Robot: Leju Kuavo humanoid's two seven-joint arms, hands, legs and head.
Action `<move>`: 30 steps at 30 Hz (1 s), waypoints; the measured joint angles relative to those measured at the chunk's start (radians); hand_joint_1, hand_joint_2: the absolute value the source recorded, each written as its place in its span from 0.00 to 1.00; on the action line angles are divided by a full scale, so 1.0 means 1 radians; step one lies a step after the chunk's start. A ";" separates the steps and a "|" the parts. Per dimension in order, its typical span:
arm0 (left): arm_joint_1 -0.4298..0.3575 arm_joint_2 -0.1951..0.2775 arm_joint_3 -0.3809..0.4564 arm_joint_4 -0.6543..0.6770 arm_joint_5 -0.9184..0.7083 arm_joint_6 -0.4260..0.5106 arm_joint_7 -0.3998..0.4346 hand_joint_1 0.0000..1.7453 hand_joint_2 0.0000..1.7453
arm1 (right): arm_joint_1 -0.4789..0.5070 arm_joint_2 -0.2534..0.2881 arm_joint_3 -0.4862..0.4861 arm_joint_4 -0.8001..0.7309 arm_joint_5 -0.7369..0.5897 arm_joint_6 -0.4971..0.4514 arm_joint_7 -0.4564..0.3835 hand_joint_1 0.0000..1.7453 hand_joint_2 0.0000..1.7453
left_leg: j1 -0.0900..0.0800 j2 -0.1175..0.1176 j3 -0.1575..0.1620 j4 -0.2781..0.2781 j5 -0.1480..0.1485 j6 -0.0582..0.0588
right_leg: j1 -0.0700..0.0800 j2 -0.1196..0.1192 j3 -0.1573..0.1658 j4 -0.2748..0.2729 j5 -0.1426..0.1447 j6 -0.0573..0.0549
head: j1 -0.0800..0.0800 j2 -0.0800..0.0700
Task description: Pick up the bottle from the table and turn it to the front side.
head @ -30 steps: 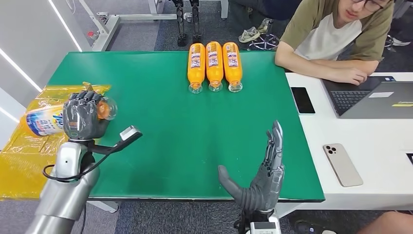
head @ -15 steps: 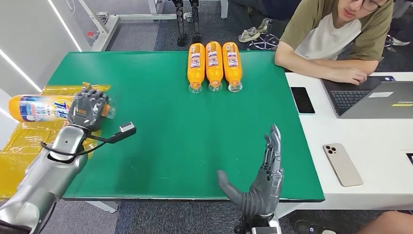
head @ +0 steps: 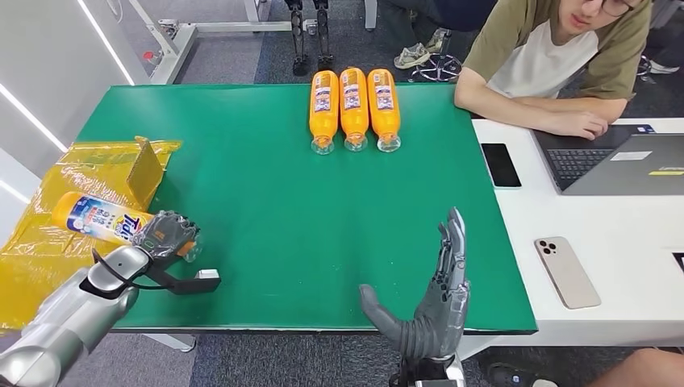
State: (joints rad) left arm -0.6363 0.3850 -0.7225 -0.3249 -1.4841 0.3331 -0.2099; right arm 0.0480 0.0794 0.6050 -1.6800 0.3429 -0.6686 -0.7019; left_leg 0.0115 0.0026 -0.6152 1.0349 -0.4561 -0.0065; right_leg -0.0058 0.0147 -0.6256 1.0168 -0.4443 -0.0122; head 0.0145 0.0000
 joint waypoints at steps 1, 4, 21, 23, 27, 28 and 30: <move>0.008 -0.001 0.000 0.001 0.002 0.000 0.004 1.00 1.00 | 0.000 -0.001 0.002 0.000 -0.002 0.000 0.000 0.00 1.00 | 0.000 0.000 0.000 0.000 0.000 0.000 | 0.000 0.000 0.000 0.000 0.000 0.000 | 0.000 0.000; 0.022 -0.005 0.000 0.003 0.009 0.001 0.012 1.00 1.00 | -0.001 -0.005 0.009 0.001 -0.012 0.000 0.000 0.00 1.00 | 0.000 -0.001 0.002 -0.001 -0.001 0.000 | 0.000 -0.001 0.002 0.000 -0.001 0.000 | 0.000 0.000; 0.047 -0.055 0.024 0.007 0.047 -0.031 0.068 0.44 1.00 | -0.001 -0.010 0.018 0.004 -0.016 0.000 0.000 0.00 1.00 | -0.001 -0.010 0.015 -0.001 -0.003 0.001 | -0.001 -0.011 0.017 0.000 -0.007 0.000 | 0.000 0.000; 0.048 -0.057 0.026 0.008 0.047 -0.032 0.068 0.44 1.00 | -0.001 -0.010 0.018 0.004 -0.016 0.000 0.000 0.00 1.00 | -0.001 -0.011 0.015 -0.001 -0.003 0.001 | -0.001 -0.011 0.018 0.001 -0.007 0.000 | 0.000 0.000; 0.048 -0.059 0.028 0.008 0.047 -0.033 0.069 0.44 1.00 | -0.001 -0.010 0.018 0.004 -0.016 0.000 0.000 0.00 1.00 | -0.001 -0.011 0.015 -0.002 -0.003 0.001 | -0.001 -0.011 0.018 0.001 -0.007 0.000 | 0.000 0.000; 0.048 -0.059 0.028 0.008 0.047 -0.033 0.069 0.44 1.00 | -0.001 -0.010 0.018 0.004 -0.016 0.000 0.000 0.00 1.00 | -0.001 -0.012 0.015 -0.002 -0.003 0.001 | -0.001 -0.011 0.018 0.001 -0.007 0.000 | 0.000 0.000; 0.048 -0.059 0.028 0.008 0.047 -0.033 0.069 0.52 1.00 | -0.001 -0.010 0.018 0.004 -0.016 0.000 0.000 0.00 1.00 | -0.001 -0.012 0.016 -0.002 -0.003 0.000 | -0.001 -0.011 0.018 0.001 -0.007 0.000 | 0.000 0.000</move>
State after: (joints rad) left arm -0.5886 0.3258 -0.6943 -0.3166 -1.4374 0.3002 -0.1413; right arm 0.0470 0.0690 0.6229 -1.6758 0.3265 -0.6684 -0.7016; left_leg 0.0107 -0.0090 -0.5997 1.0332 -0.4587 -0.0060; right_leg -0.0063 0.0032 -0.6072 1.0175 -0.4510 -0.0124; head 0.0145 0.0000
